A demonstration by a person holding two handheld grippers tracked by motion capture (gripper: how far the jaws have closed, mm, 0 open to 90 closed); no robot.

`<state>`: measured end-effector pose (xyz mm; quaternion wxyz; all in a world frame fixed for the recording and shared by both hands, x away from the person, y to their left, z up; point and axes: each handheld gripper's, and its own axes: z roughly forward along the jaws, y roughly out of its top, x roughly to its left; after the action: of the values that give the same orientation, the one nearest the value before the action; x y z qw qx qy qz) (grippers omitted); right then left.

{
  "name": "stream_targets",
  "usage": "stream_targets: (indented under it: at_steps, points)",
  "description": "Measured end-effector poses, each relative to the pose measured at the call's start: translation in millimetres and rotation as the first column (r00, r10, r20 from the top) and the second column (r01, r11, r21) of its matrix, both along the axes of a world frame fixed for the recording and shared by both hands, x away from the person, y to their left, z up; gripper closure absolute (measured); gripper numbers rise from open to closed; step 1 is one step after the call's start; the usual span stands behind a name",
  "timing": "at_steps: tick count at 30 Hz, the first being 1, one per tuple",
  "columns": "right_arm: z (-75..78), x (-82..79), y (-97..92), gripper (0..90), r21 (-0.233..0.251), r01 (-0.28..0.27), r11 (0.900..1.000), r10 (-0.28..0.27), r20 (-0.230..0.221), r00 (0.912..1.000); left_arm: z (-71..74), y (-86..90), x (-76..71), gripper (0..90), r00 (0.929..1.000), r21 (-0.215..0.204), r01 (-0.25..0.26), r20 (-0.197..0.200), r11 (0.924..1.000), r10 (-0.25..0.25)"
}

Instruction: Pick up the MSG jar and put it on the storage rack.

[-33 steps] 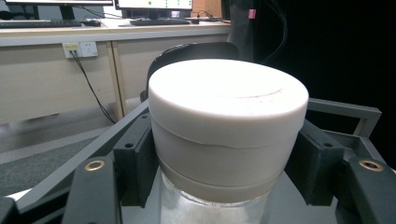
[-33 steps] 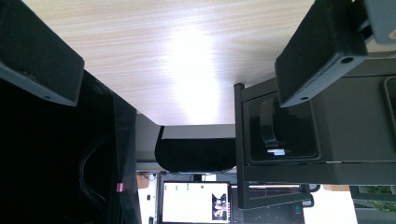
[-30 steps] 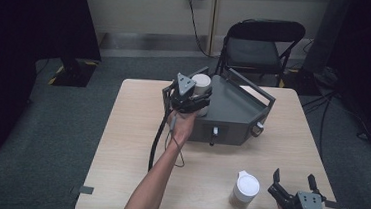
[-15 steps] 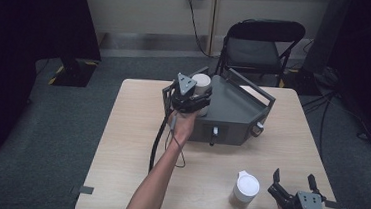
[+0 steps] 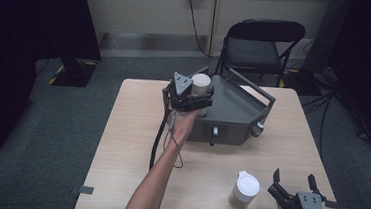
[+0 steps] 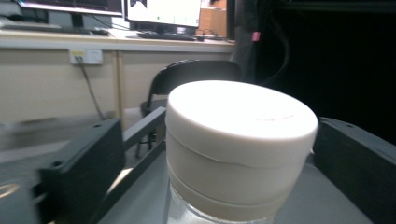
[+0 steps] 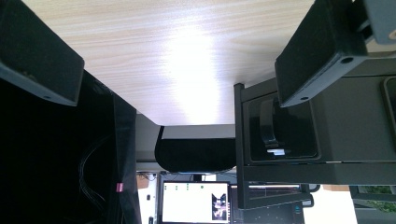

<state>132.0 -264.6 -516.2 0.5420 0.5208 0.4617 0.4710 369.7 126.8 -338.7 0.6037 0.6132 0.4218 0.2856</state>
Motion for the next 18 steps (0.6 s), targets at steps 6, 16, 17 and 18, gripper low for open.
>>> stream_targets:
  at_steps: [6,16,17,18]
  points:
    - [0.2,0.1,0.1,0.3,0.0,0.0,1.0,0.0,-0.001,1.0,-1.3,9.3,-0.1,0.0,0.9999,-0.042,-0.003,-0.012,0.9991,0.003]
    - [0.2,0.1,0.2,0.3,-0.001,0.001,1.0,-0.001,-0.001,1.0,-0.3,8.0,-11.0,0.0,0.9993,-0.015,-0.021,0.032,0.9997,0.022]
    - [0.2,0.1,0.1,0.3,-0.001,0.001,1.0,-0.001,-0.001,1.0,0.1,8.2,-12.0,0.0,0.9993,-0.011,-0.019,0.033,0.9998,0.019]
    - [0.2,0.1,0.1,0.3,-0.001,0.001,1.0,-0.001,-0.001,1.0,-0.3,7.8,-13.1,0.0,0.9991,-0.01,-0.019,0.039,0.9998,0.019]
